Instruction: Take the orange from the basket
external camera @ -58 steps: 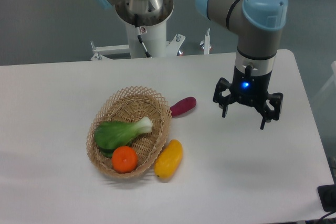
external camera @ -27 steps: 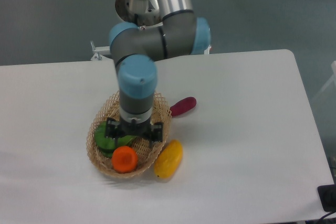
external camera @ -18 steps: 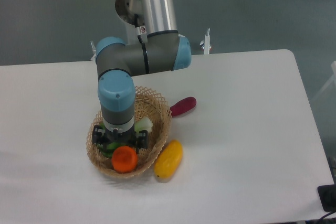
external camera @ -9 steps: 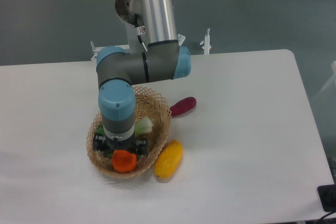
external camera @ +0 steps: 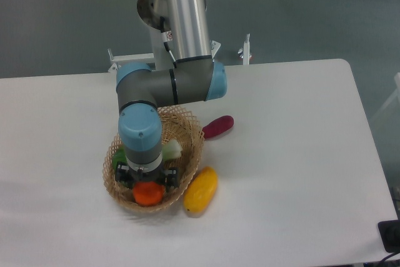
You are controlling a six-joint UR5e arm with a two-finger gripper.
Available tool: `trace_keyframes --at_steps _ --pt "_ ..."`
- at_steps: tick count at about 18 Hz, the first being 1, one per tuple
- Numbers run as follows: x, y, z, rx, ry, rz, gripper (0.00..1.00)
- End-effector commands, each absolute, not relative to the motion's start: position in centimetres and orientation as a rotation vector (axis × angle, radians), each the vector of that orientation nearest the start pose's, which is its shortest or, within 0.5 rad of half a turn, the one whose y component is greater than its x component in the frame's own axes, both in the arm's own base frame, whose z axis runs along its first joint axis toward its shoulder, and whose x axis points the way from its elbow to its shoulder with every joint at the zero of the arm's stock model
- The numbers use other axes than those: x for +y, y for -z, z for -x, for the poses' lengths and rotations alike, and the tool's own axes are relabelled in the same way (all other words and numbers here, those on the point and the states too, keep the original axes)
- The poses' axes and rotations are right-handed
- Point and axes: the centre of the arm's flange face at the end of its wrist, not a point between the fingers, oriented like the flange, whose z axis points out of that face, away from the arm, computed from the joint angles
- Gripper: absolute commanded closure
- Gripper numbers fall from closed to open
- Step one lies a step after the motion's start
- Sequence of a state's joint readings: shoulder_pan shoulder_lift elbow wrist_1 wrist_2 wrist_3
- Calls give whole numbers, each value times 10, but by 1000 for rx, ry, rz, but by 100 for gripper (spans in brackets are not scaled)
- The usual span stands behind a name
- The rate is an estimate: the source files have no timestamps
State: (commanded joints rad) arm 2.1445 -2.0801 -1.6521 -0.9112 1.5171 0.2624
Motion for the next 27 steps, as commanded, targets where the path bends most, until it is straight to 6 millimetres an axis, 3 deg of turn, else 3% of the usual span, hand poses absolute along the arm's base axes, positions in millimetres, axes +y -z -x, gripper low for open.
trace_keyframes --at_steps 2,7,13,17,19,20,25,27 --pt "612 -224 230 -473 31 3018 16" --pt "613 -229 231 -465 25 3011 33" --pt "612 -240 230 -452 14 2998 37" --pt "615 -281 238 -415 -27 2940 37" --pt "613 -321 259 -442 -67 2881 37" --pt "609 -332 268 -459 -76 2863 37" --pt "584 -368 317 -369 -131 2856 37" --pt "564 -376 353 -302 -148 2886 37"
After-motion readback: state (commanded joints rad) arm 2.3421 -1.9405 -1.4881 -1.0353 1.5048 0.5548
